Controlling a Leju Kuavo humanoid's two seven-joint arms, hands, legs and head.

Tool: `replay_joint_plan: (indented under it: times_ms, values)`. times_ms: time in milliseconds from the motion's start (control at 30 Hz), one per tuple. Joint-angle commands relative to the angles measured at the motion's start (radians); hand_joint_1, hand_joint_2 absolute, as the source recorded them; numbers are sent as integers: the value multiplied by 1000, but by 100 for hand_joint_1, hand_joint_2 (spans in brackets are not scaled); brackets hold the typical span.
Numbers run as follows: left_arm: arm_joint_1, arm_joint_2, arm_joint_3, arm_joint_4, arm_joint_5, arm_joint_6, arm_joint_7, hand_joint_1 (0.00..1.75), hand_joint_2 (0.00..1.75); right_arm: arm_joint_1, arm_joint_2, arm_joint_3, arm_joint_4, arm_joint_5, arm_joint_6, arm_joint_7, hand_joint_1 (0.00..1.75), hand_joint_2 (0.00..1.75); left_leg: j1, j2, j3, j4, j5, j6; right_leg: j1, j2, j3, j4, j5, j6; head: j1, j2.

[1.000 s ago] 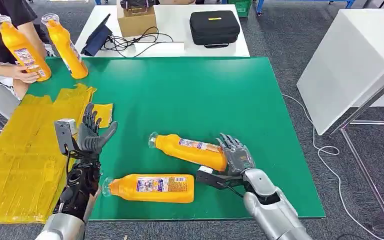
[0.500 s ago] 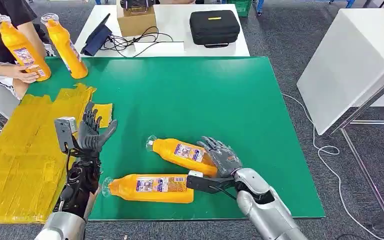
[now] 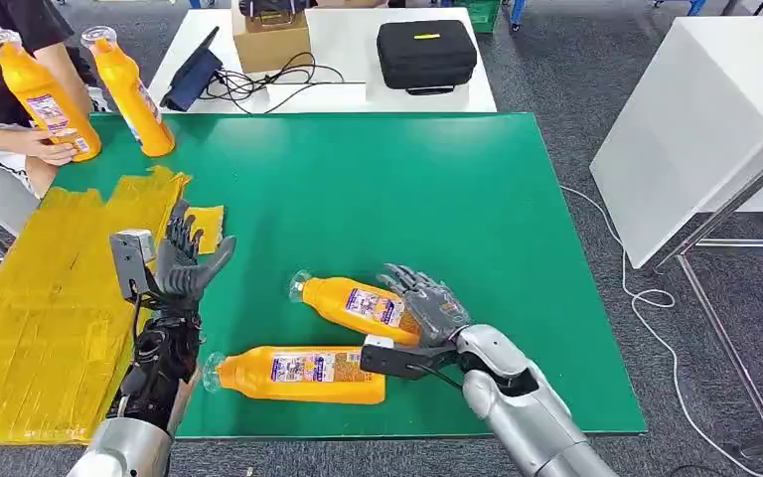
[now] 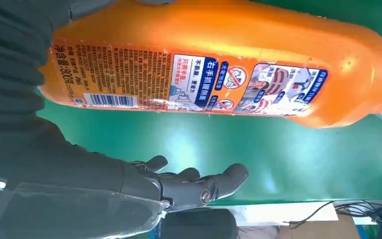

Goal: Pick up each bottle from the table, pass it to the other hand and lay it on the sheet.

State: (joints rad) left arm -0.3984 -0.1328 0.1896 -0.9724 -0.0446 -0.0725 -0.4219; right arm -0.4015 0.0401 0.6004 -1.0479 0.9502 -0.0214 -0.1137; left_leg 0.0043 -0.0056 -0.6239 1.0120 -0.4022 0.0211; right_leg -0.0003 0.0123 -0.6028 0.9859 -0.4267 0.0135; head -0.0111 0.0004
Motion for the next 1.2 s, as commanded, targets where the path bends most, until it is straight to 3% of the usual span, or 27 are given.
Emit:
replay_joint_plan:
  times_ms: [33,267,400,533,567,667,1200]
  values:
    - [-45,-2,9,66,-2,0,3,0,175,-44,-16,31,21,-3,10,-3,0,175,0,0,2,0,-1,-1,0,-1,2,0,-1,0,0,0]
    - [-53,3,3,66,-4,-10,-36,0,175,-56,-17,58,-6,-10,-21,-24,0,175,0,0,4,0,-2,-1,0,-1,5,0,-2,1,0,0]
    - [-82,-4,-7,44,-6,-5,7,0,175,-111,-1,64,-18,-8,23,28,0,175,0,0,0,2,-2,-1,0,-1,0,2,-2,0,0,0]
    - [-84,-12,-20,53,-6,-1,9,0,175,-163,48,54,140,-6,25,72,0,175,0,0,1,0,0,-1,0,-1,1,0,0,0,0,0]
    - [-79,-16,-31,69,2,-18,49,0,175,-181,80,41,270,6,96,178,0,175,0,1,4,0,-1,-1,0,-1,4,0,-1,0,0,0]
    - [-72,-24,-58,122,7,2,5,0,175,-196,127,47,497,20,-44,124,0,175,0,1,7,-3,-1,-1,1,-1,7,-3,-1,0,0,0]
    - [-62,-18,-67,108,25,19,1,0,175,-225,173,27,590,57,-24,161,0,175,0,0,5,-1,0,-1,0,-2,5,-1,-1,0,0,0]
